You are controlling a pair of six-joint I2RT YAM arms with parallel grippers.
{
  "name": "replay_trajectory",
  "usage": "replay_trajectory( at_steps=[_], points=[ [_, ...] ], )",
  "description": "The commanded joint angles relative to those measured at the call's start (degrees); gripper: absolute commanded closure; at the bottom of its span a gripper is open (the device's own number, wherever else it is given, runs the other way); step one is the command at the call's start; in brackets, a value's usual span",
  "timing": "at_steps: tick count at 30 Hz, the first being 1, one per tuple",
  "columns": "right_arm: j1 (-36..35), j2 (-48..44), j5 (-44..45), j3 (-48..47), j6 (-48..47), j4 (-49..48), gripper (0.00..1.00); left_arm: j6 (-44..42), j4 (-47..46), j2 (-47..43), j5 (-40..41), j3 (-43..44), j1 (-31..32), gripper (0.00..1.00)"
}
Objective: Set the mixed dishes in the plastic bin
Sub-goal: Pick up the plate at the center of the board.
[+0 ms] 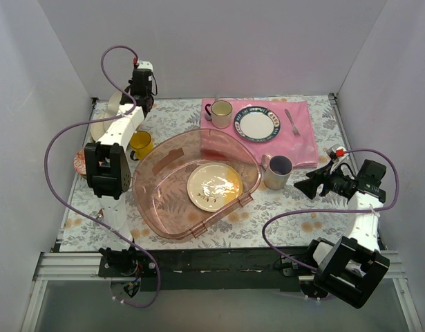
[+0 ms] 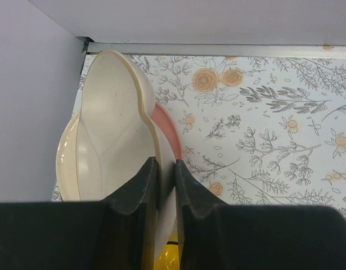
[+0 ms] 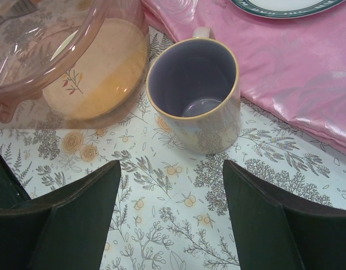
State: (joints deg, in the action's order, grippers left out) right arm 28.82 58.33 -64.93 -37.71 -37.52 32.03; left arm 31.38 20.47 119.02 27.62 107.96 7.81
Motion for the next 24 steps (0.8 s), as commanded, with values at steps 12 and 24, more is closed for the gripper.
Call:
replay_trajectory(
  at_steps=[12,24],
  points=[
    [0.27,-1.37,-2.4,-2.01,-0.71,0.75,0.19,-9.23,-9.92,-15.75,3.59,-0.65,3.79,1.0],
    [0.19,-1.46,-2.57,-1.92,-0.8,0.84,0.19,-13.18,-12.56,-21.63,4.73,-4.95,12.04,1.0]
  ],
)
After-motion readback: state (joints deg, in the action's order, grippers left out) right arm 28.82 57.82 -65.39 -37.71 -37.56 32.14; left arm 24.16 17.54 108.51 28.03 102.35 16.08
